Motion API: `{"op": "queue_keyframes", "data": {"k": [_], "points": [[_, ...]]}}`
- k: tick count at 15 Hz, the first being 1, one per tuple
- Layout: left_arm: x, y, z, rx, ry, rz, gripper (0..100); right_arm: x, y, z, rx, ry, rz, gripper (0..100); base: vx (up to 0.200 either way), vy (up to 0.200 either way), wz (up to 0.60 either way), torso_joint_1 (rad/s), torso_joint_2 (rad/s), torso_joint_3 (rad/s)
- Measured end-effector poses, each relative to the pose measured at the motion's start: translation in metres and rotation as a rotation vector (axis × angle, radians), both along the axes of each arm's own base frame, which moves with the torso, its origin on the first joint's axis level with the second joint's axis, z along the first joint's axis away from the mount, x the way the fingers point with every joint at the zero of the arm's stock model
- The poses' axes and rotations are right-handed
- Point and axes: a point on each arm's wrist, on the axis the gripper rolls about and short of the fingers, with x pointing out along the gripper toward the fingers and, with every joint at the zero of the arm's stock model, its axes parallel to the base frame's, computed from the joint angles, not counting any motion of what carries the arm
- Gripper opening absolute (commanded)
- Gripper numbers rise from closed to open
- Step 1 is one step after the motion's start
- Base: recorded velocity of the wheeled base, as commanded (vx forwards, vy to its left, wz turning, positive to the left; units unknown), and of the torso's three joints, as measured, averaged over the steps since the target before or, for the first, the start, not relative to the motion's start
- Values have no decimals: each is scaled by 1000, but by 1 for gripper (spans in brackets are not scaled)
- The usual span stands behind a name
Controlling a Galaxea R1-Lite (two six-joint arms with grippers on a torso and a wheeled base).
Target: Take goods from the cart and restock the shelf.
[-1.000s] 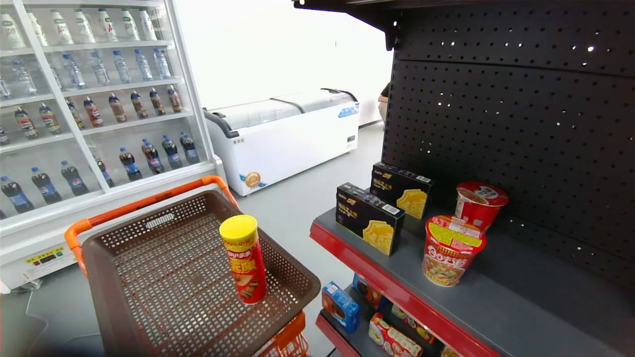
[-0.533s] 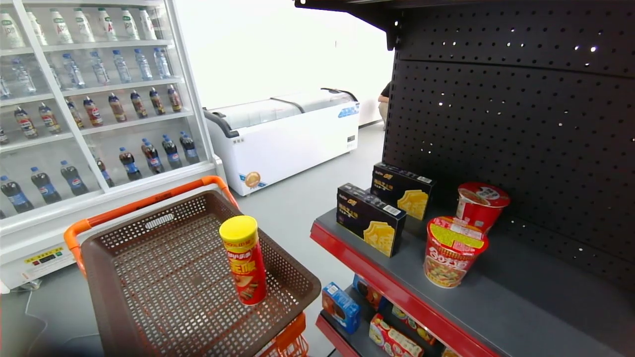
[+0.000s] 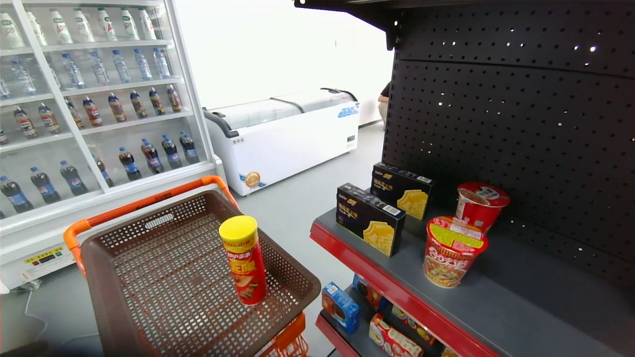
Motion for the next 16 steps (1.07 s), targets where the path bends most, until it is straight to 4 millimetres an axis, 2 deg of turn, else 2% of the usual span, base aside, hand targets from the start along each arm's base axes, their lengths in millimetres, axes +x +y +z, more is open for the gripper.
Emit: {"op": "queue_keyframes", "data": {"k": [3, 6, 9, 12, 16], "points": [[44, -9, 3, -23, 77, -10, 100, 0, 0, 0, 0, 0, 0, 100, 0, 0, 0, 0, 0, 0], [80, -17, -7, -67, 189, 17, 100, 0, 0, 0, 0, 0, 1, 100, 0, 0, 0, 0, 0, 0], [118, -24, -18, -84, 212, 27, 100, 0, 0, 0, 0, 0, 0, 100, 0, 0, 0, 0, 0, 0], [154, -31, -36, -87, 221, 32, 100, 0, 0, 0, 0, 0, 0, 100, 0, 0, 0, 0, 0, 0], [188, -37, -65, -105, 223, 0, 100, 0, 0, 0, 0, 0, 1, 100, 0, 0, 0, 0, 0, 0]]}}
